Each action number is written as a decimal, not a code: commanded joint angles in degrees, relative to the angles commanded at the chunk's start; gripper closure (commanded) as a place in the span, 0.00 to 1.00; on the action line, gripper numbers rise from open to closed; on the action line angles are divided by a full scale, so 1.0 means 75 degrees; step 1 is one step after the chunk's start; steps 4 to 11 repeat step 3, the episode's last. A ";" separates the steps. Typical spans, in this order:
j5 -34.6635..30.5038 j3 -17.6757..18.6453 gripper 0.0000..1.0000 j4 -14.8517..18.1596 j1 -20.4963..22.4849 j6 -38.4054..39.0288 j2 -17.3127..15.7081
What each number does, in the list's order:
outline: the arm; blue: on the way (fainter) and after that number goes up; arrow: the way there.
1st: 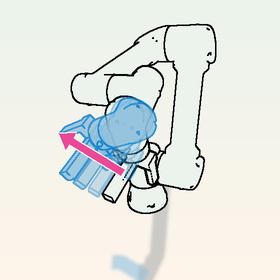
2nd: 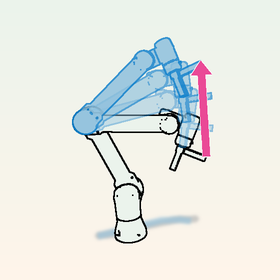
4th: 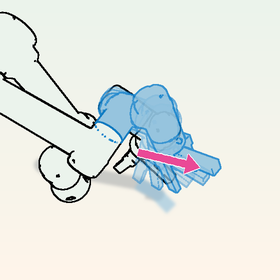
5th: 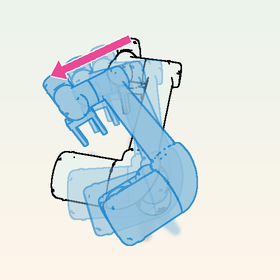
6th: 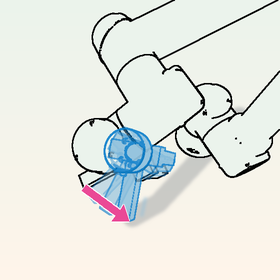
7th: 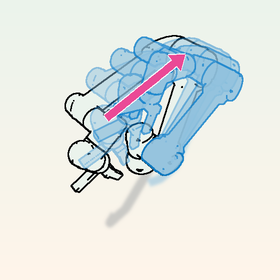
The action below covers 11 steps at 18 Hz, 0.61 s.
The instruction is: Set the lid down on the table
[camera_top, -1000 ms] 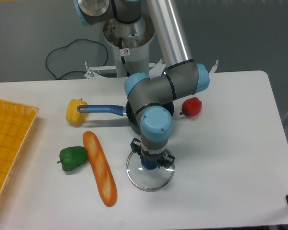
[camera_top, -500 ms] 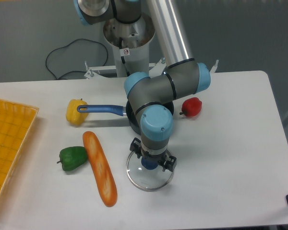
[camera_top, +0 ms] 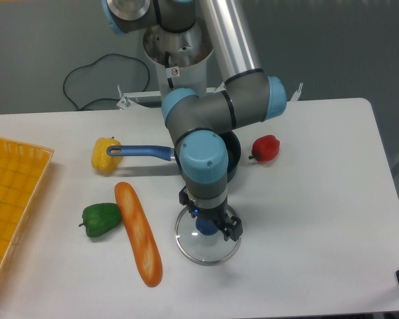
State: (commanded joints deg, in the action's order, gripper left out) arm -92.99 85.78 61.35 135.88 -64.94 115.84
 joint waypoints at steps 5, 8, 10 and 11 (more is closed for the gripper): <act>0.0000 0.0012 0.00 0.0012 0.0000 -0.0037 -0.0047; 0.0000 0.0012 0.00 0.0012 0.0000 -0.0037 -0.0047; 0.0000 0.0012 0.00 0.0012 0.0000 -0.0037 -0.0047; 0.0000 0.0012 0.00 0.0012 0.0000 -0.0037 -0.0047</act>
